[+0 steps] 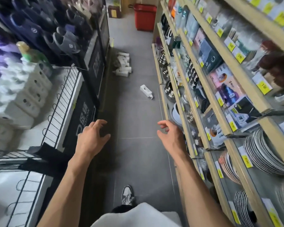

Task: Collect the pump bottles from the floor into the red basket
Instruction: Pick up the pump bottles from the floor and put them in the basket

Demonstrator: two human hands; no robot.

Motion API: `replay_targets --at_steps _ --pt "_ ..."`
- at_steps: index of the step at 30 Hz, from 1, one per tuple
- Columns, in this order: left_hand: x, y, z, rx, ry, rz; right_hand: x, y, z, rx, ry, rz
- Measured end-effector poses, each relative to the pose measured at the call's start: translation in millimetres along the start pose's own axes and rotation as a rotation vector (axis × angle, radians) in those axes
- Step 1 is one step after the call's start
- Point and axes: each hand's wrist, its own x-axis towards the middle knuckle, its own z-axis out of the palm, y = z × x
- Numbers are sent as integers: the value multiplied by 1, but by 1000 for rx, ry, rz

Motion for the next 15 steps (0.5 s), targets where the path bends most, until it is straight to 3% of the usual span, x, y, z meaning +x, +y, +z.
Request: replay_targets --at_steps 15 --pt "161 -5 -15 -42 -7 27 152 -41 42 -17 -65 55"
